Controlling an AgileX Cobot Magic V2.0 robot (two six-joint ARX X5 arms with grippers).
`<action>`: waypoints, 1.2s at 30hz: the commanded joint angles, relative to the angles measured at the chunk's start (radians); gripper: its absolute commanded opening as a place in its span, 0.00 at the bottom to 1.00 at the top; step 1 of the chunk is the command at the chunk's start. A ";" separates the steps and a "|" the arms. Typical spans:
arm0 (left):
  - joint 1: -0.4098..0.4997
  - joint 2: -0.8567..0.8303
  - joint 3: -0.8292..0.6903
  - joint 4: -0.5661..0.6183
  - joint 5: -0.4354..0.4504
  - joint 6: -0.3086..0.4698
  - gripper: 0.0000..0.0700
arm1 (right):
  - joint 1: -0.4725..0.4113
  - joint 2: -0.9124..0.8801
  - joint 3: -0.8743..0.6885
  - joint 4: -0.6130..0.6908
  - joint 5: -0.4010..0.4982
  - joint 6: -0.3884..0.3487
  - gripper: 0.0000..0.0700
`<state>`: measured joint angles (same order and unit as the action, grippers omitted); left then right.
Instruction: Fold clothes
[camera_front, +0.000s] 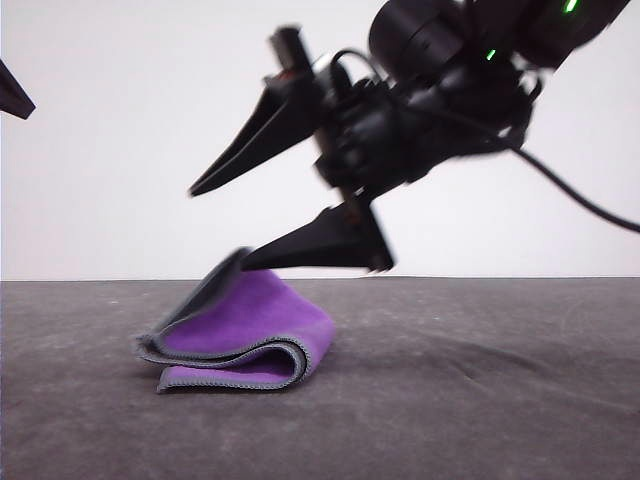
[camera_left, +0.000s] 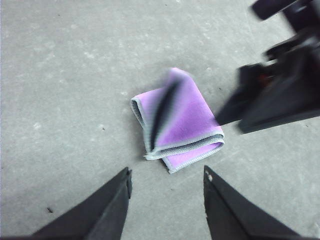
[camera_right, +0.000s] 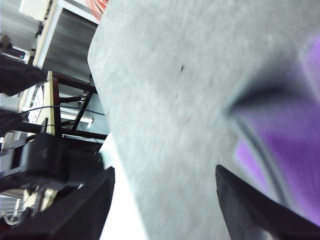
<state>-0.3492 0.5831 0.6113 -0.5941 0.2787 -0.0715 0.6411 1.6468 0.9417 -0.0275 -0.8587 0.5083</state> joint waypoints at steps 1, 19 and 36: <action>-0.005 0.005 0.008 0.009 -0.002 0.003 0.39 | 0.005 -0.021 0.017 -0.084 0.024 -0.082 0.58; -0.005 0.005 0.008 0.009 -0.002 -0.001 0.39 | -0.049 -0.624 -0.128 -0.463 0.685 -0.493 0.57; -0.005 0.003 0.009 0.010 0.006 -0.026 0.39 | -0.104 -0.834 -0.418 -0.126 0.809 -0.385 0.57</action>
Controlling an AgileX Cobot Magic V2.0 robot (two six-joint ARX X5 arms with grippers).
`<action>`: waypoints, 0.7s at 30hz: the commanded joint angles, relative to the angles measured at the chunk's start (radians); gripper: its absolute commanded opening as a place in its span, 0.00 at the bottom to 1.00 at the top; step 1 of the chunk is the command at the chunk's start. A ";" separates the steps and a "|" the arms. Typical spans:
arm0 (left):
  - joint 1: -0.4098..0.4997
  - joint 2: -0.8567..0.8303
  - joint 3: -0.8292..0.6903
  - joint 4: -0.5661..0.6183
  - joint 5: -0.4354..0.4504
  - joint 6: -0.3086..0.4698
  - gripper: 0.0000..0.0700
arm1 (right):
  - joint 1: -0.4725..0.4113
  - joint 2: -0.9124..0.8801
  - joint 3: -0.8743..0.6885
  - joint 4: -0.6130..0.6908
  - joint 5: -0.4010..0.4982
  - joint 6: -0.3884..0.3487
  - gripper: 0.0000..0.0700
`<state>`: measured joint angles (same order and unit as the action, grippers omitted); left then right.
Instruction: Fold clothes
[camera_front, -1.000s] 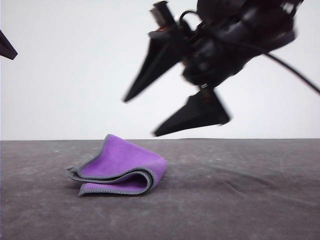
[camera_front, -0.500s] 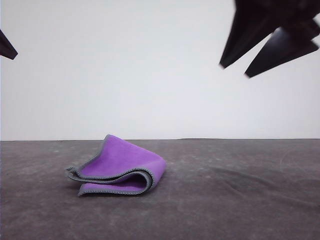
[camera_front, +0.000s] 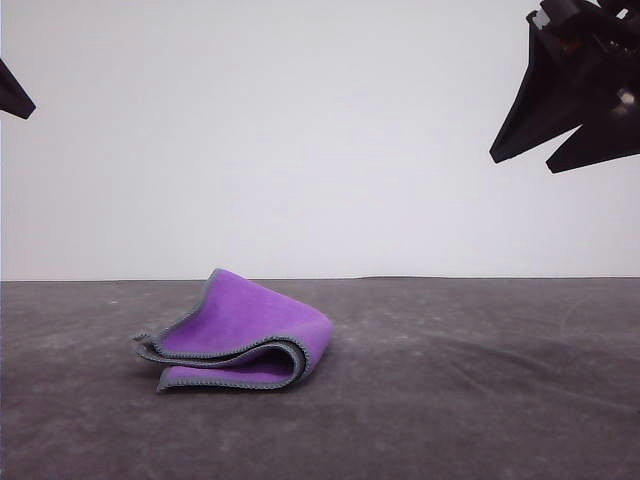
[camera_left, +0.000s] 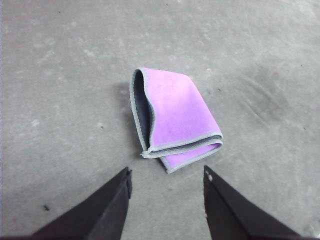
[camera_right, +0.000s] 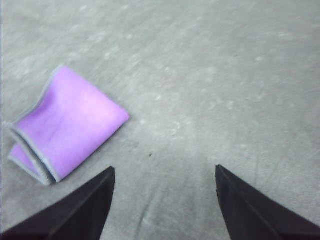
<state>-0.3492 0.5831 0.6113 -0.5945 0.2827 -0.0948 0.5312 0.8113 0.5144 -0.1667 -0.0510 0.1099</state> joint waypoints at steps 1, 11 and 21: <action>-0.005 0.003 0.009 0.010 0.002 -0.003 0.35 | 0.006 0.002 0.010 0.013 0.000 0.014 0.52; -0.005 0.003 0.011 0.014 0.002 -0.003 0.00 | 0.007 0.004 0.010 0.013 0.000 0.008 0.02; -0.005 0.003 0.010 0.014 0.002 -0.003 0.00 | 0.007 0.004 0.010 0.013 0.000 0.009 0.02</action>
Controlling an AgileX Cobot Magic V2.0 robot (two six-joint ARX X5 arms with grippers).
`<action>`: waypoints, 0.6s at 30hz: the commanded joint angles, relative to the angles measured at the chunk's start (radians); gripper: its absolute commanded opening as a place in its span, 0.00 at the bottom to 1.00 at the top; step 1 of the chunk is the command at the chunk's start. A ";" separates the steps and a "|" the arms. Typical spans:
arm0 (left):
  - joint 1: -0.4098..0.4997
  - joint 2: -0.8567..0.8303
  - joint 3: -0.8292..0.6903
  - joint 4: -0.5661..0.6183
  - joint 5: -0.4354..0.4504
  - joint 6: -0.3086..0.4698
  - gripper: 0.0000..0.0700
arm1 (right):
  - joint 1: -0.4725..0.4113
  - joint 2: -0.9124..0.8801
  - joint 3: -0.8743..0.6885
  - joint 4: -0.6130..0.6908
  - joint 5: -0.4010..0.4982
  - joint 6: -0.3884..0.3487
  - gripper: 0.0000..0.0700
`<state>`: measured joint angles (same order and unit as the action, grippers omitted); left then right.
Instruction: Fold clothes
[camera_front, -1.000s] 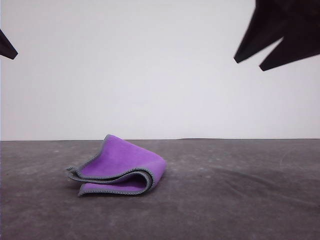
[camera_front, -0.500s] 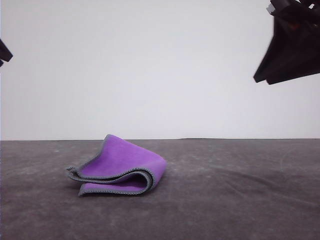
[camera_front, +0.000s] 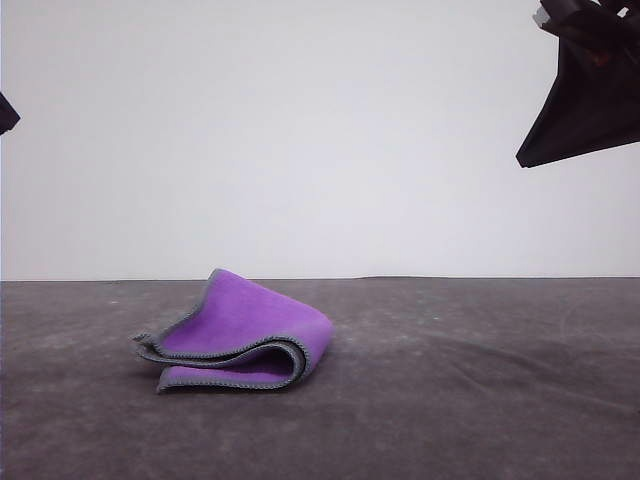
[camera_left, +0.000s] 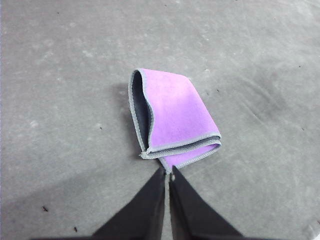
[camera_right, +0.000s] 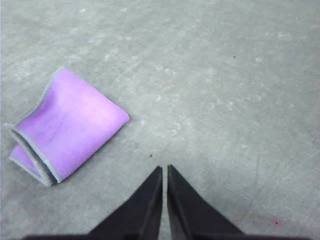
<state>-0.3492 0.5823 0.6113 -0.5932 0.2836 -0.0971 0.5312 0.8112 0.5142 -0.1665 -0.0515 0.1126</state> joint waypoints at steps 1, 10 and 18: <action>-0.002 0.003 0.010 0.012 0.002 0.000 0.00 | 0.007 0.004 0.010 0.013 0.001 0.006 0.02; 0.145 -0.128 -0.156 0.207 0.001 0.041 0.00 | 0.007 0.004 0.010 0.013 0.000 0.006 0.02; 0.296 -0.355 -0.397 0.427 -0.068 0.055 0.00 | 0.007 0.004 0.010 0.013 0.001 0.006 0.02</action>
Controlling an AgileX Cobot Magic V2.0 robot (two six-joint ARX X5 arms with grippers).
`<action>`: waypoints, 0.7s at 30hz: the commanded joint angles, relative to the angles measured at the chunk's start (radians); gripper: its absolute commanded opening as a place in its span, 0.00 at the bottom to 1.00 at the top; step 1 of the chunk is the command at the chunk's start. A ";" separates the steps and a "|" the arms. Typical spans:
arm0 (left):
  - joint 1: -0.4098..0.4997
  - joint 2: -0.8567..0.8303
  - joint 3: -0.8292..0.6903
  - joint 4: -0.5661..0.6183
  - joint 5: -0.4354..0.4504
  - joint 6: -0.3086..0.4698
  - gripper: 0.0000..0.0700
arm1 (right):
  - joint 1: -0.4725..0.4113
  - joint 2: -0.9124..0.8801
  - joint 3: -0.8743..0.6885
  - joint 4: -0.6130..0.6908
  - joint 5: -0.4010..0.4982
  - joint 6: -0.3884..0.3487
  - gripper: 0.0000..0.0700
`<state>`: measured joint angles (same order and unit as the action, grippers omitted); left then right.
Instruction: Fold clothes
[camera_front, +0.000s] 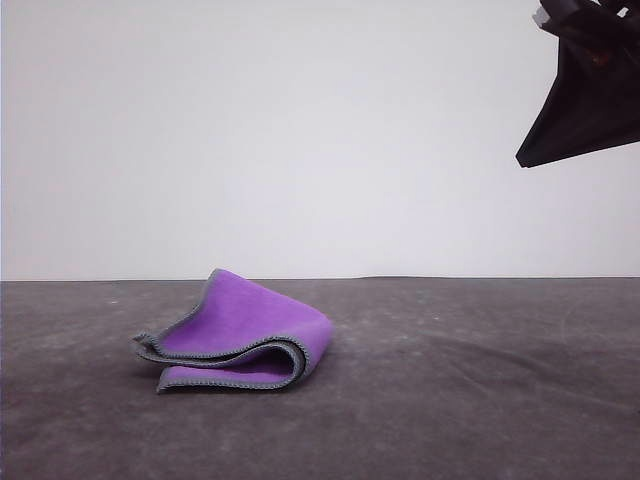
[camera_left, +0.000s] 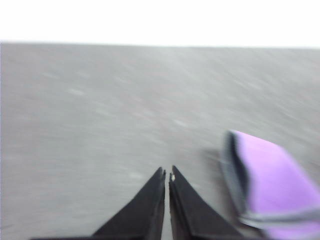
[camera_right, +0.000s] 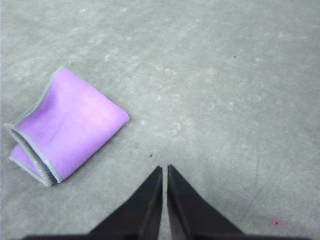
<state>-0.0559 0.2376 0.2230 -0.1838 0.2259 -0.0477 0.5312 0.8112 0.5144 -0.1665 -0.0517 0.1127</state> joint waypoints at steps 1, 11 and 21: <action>0.012 -0.035 -0.027 0.018 -0.032 0.005 0.00 | 0.007 0.004 0.010 0.013 0.001 0.006 0.02; 0.069 -0.223 -0.181 0.027 -0.157 0.005 0.00 | 0.007 0.004 0.010 0.013 0.001 0.006 0.02; 0.067 -0.235 -0.211 0.050 -0.166 0.002 0.00 | 0.007 0.004 0.010 0.014 0.000 0.006 0.02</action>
<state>0.0120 0.0036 0.0322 -0.1448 0.0586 -0.0452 0.5312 0.8112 0.5144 -0.1660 -0.0517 0.1123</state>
